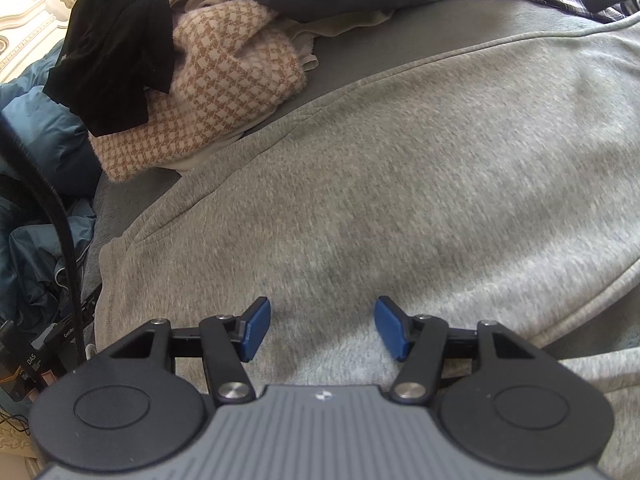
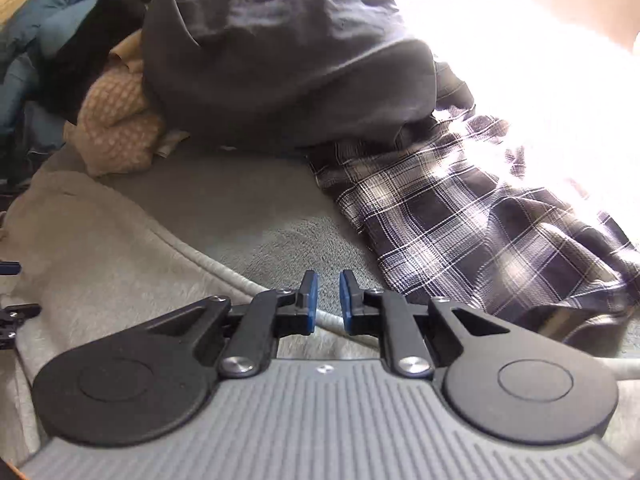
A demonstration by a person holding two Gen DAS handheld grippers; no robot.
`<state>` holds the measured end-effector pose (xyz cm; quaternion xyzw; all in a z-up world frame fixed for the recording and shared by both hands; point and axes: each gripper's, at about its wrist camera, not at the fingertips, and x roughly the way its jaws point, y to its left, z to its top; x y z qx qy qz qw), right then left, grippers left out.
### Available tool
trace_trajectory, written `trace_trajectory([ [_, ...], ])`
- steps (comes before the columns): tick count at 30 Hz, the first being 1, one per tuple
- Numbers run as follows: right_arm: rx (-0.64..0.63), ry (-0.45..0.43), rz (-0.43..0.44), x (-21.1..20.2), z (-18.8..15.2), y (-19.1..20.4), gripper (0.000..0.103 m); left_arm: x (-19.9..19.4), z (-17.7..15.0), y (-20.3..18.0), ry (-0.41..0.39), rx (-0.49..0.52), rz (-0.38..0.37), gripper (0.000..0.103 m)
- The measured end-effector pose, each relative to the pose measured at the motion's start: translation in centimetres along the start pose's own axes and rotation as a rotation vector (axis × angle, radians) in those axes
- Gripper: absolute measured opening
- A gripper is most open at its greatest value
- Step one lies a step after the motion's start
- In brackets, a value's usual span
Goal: Fold clothes
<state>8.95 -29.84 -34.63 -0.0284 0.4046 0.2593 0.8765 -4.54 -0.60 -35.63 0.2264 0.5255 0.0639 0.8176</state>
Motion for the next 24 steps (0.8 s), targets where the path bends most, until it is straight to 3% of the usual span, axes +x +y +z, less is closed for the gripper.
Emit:
trace_trajectory([
  [4,-0.180,0.148,0.060,-2.3,-4.2,1.0,0.010,0.2,0.4,0.0,0.012,-0.028,0.007,0.060],
  [6,-0.226,0.160,-0.032,-1.2,-5.1,-0.6,0.008,0.2,0.5,0.0,0.017,-0.032,0.013,0.060],
  [10,0.093,0.019,-0.230,-2.0,-2.4,-7.6,0.012,0.1,0.6,-0.4,0.020,-0.007,0.029,0.060],
  [12,0.105,-0.020,-0.192,-4.5,-2.6,-8.1,0.012,0.2,0.7,-0.6,0.024,-0.003,0.033,0.060],
  [15,-0.017,0.072,-0.060,-6.8,-5.5,-6.1,0.010,0.4,0.8,-0.5,0.031,-0.018,0.033,0.060],
  [16,-0.084,0.122,-0.051,-6.6,-6.5,-5.4,0.010,0.5,0.8,-0.5,0.034,-0.023,0.034,0.060],
  [18,-0.122,0.171,-0.145,-5.3,-7.9,-6.7,0.009,0.5,0.8,-0.6,0.036,-0.026,0.039,0.060],
  [19,-0.062,0.143,-0.168,-5.0,-7.9,-9.0,0.008,0.5,0.7,-0.7,0.035,-0.023,0.043,0.061],
  [21,0.109,0.073,-0.307,-5.1,-7.0,-13.7,0.009,0.5,0.7,-0.9,0.033,-0.016,0.051,0.061],
  [22,0.207,0.056,-0.427,-5.7,-6.7,-16.5,0.012,0.5,0.7,-0.9,0.033,-0.014,0.055,0.061],
  [24,0.291,0.019,-0.436,-7.9,-6.9,-19.0,0.014,0.5,0.8,-1.0,0.034,-0.013,0.061,0.061],
])
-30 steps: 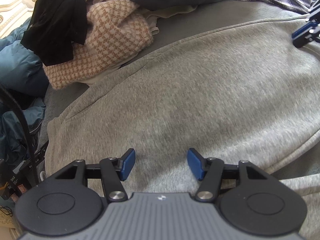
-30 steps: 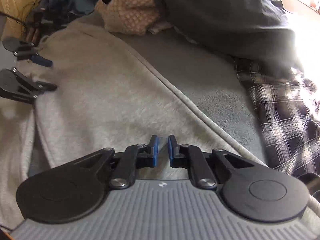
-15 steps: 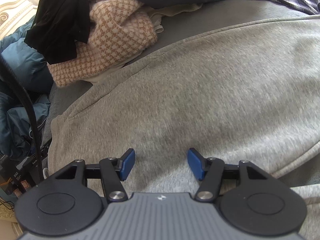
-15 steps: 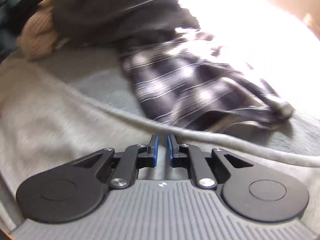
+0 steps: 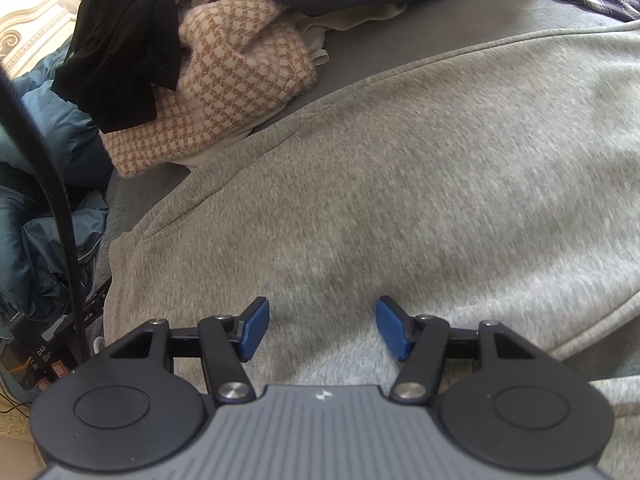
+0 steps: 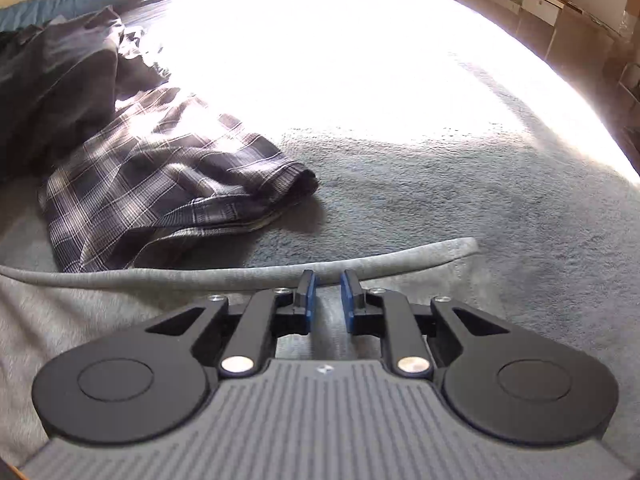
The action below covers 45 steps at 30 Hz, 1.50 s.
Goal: Fold clothes
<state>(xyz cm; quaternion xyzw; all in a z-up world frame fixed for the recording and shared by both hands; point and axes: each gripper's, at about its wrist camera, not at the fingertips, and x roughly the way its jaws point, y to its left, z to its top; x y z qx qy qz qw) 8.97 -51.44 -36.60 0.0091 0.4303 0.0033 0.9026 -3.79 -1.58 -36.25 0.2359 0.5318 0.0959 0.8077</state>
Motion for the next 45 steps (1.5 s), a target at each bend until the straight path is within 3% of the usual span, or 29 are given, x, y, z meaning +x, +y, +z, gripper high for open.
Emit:
trace_trajectory([
  [1,-0.016,-0.007,0.024,-1.5,-0.3,-0.7,0.014,0.0,0.0,0.0,0.001,-0.005,0.002,0.061],
  [7,-0.255,0.157,0.178,-4.2,-5.1,0.4,0.011,0.1,0.2,-0.1,0.011,-0.029,0.014,0.061],
  [13,0.048,0.086,-0.294,-2.0,-3.0,-12.2,0.017,0.0,0.0,-0.2,0.000,-0.008,0.023,0.062],
  [16,0.003,0.021,-0.168,-5.5,-2.5,-10.7,0.017,0.1,0.0,-0.3,-0.003,-0.016,0.029,0.062],
  [20,-0.237,0.105,0.224,-8.0,-5.0,-0.5,0.017,0.1,0.1,-0.3,0.003,-0.040,0.034,0.062],
  [21,-0.284,0.137,0.305,-8.1,-5.9,1.8,0.017,0.1,0.1,-0.2,0.004,-0.044,0.032,0.062],
  [22,-0.329,0.161,0.328,-8.0,-6.9,3.2,0.017,0.1,0.1,-0.1,0.002,-0.048,0.031,0.063],
  [24,-0.399,0.196,0.272,-7.5,-8.8,3.4,0.017,0.1,0.0,0.2,-0.006,-0.055,0.022,0.068],
  [26,-0.307,0.225,0.128,-7.2,-9.5,-0.6,0.018,0.0,-0.2,0.9,-0.015,-0.072,-0.004,0.068],
  [28,-0.152,0.220,-0.045,-7.9,-8.8,-5.2,0.018,-0.2,-0.5,2.0,-0.030,-0.104,-0.025,0.068],
  [30,-0.137,0.229,-0.315,-9.5,-7.9,-7.3,0.022,-0.5,-0.9,3.2,-0.047,-0.140,-0.035,0.068],
  [31,-0.115,0.205,-0.333,-10.6,-7.5,-7.4,0.022,-0.7,-1.1,3.9,-0.055,-0.160,-0.043,0.068],
  [34,-0.144,0.151,-0.229,-14.6,-7.1,-2.8,0.021,-1.2,-2.1,6.6,-0.078,-0.222,-0.069,0.068],
  [38,-0.321,0.096,0.092,-16.7,-7.2,11.9,0.021,-2.4,-3.8,11.3,-0.097,-0.263,-0.055,0.068],
  [41,-0.423,0.113,0.331,-16.7,-8.9,23.1,0.021,-3.3,-5.9,15.5,-0.098,-0.289,-0.037,0.068],
  [44,-0.502,0.147,0.494,-17.8,-12.0,32.8,0.021,-3.2,-8.9,19.4,-0.057,-0.303,-0.028,0.068],
  [45,-0.525,0.154,0.509,-17.5,-13.1,34.6,0.021,-3.1,-9.9,20.6,-0.036,-0.309,-0.026,0.068],
])
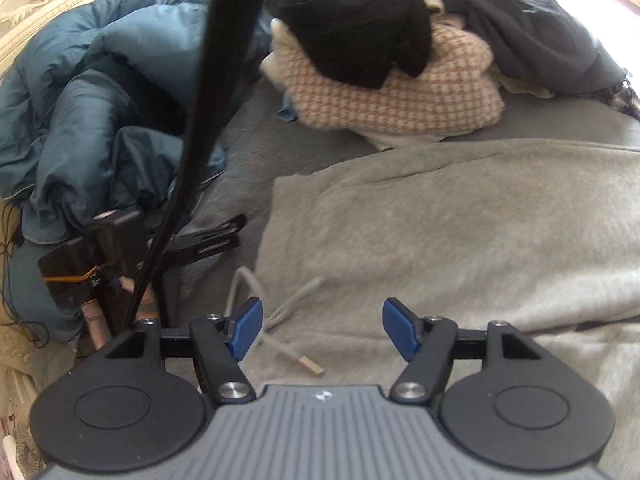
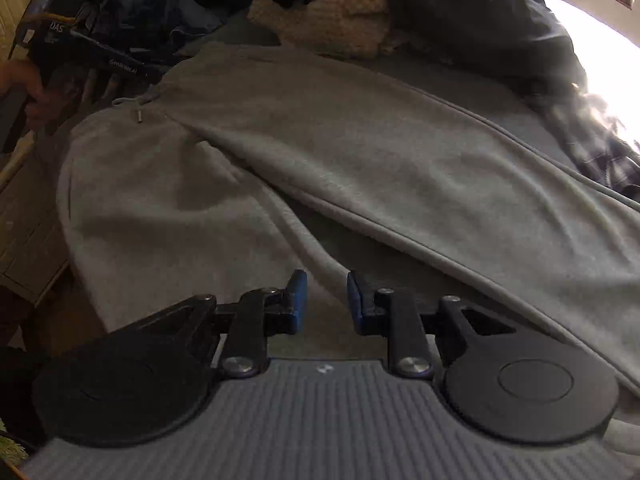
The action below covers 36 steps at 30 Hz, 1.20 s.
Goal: Fold clothes
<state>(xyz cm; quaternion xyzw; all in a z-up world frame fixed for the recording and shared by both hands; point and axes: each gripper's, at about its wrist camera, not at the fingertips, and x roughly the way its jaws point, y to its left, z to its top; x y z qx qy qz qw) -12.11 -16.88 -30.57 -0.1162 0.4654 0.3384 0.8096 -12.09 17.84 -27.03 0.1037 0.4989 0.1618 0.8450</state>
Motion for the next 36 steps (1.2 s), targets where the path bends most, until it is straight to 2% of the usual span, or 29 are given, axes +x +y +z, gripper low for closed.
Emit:
trace_trajectory([
  [1,-0.018,0.016,0.007,1.0,-0.2,2.1,0.021,0.2,-0.8,1.4,0.027,-0.012,-0.001,0.068],
  [3,-0.008,0.065,-0.001,2.8,-1.0,3.1,0.021,0.7,-2.8,3.8,0.094,-0.043,-0.016,0.068],
  [6,0.054,0.131,-0.083,2.5,-5.6,1.3,0.021,1.2,-5.8,6.1,0.181,-0.066,-0.032,0.067],
  [9,0.195,0.176,-0.194,-1.3,-9.5,-1.9,0.021,1.3,-8.4,7.3,0.241,-0.086,-0.043,0.067],
  [13,0.387,0.348,-0.448,-6.2,-14.0,-4.8,0.025,1.4,-10.4,7.6,0.292,-0.122,-0.058,0.067],
  [16,0.405,0.292,-0.483,-8.2,-12.5,-3.6,0.026,1.7,-11.2,7.3,0.316,-0.142,-0.060,0.067],
  [19,0.310,0.144,-0.364,-6.5,-7.6,0.2,0.026,1.7,-11.7,7.2,0.325,-0.161,-0.051,0.067],
  [22,0.172,0.004,-0.171,-1.4,-1.3,5.6,0.025,1.4,-11.9,7.4,0.341,-0.179,-0.046,0.067],
  [24,0.140,-0.036,-0.060,2.1,1.6,8.3,0.025,1.1,-12.0,7.7,0.340,-0.185,-0.042,0.067],
  [26,0.085,-0.035,-0.038,5.0,3.0,11.1,0.025,0.8,-12.1,8.2,0.335,-0.182,-0.035,0.067],
  [28,0.097,0.042,-0.023,7.6,2.7,13.8,0.026,0.8,-12.2,8.6,0.335,-0.182,-0.031,0.067],
  [31,0.007,0.130,0.101,6.3,0.1,17.8,0.026,1.1,-12.4,9.3,0.339,-0.193,-0.038,0.067],
  [33,-0.052,0.186,0.182,5.3,-1.6,20.5,0.023,1.4,-12.6,9.5,0.339,-0.199,-0.043,0.067],
  [34,-0.059,0.167,0.159,4.4,-1.4,20.5,0.023,1.4,-12.7,9.5,0.339,-0.201,-0.043,0.067],
  [36,-0.021,0.098,0.053,3.7,0.4,18.5,0.023,1.6,-12.9,9.6,0.343,-0.209,-0.043,0.067],
])
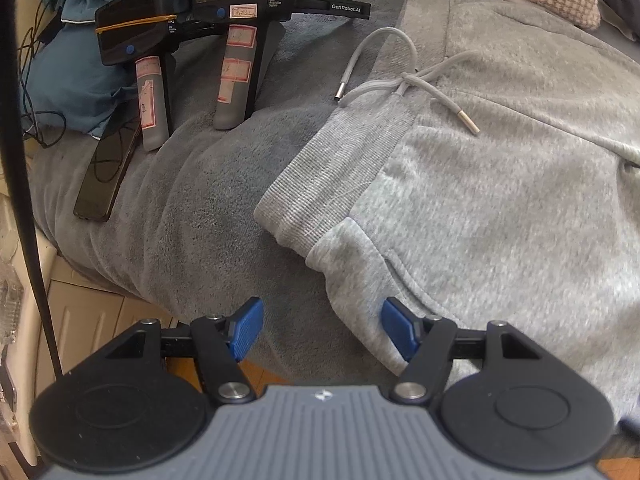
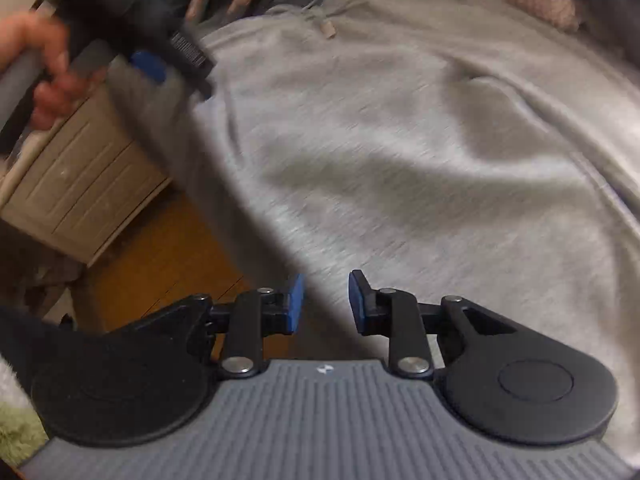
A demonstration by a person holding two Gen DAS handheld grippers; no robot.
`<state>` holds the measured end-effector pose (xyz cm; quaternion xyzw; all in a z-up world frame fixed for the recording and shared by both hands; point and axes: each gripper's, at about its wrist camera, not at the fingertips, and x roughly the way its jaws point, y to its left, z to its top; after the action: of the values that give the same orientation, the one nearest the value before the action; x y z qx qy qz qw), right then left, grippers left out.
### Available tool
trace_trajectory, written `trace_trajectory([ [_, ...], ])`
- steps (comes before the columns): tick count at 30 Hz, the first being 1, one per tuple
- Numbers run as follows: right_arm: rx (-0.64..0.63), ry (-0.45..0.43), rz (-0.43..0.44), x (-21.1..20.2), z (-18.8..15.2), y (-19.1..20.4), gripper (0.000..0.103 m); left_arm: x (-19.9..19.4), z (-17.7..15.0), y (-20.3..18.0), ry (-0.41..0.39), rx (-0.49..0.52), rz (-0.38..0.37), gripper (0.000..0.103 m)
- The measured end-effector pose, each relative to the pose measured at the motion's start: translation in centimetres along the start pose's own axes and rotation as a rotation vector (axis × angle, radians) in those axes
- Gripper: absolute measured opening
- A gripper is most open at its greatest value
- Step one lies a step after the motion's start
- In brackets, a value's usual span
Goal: Fold clothes
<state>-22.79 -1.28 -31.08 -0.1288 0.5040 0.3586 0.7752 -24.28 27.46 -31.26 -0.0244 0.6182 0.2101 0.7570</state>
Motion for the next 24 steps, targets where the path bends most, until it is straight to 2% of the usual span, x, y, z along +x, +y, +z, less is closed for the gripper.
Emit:
trace_trajectory([
  [3,0.091,-0.081,-0.150,1.1,3.3,-5.3,0.025,0.1,-0.1,0.0,0.012,-0.016,-0.003,0.067],
  [5,0.105,-0.074,-0.197,2.6,4.5,-7.4,0.026,0.1,-0.1,0.0,0.013,-0.018,-0.010,0.067],
  [8,0.111,-0.031,-0.172,3.5,2.6,-6.0,0.026,0.1,-0.2,0.2,0.021,-0.013,-0.026,0.067],
  [11,0.076,0.017,-0.076,2.5,-0.7,-2.4,0.025,0.4,-0.6,0.6,0.043,-0.021,-0.066,0.067],
  [14,0.196,0.067,-0.006,0.5,-3.8,-1.5,0.025,0.6,-1.0,1.3,0.064,-0.045,-0.129,0.067],
  [16,0.421,0.076,0.014,-0.8,-6.1,-3.6,0.025,0.6,-1.3,1.5,0.079,-0.061,-0.181,0.067],
  [17,0.579,0.067,0.024,-1.6,-7.8,-5.3,0.025,0.7,-1.4,1.4,0.088,-0.061,-0.211,0.067],
  [19,0.957,0.031,0.036,-3.4,-12.6,-9.3,0.026,0.8,-1.8,1.1,0.106,-0.050,-0.264,0.067],
  [22,1.368,-0.062,0.007,-6.1,-19.2,-12.7,0.027,0.8,-2.1,0.1,0.119,-0.012,-0.323,0.067],
  [24,1.522,-0.109,-0.024,-7.7,-22.5,-13.7,0.030,0.9,-2.3,-0.6,0.129,0.005,-0.367,0.067],
])
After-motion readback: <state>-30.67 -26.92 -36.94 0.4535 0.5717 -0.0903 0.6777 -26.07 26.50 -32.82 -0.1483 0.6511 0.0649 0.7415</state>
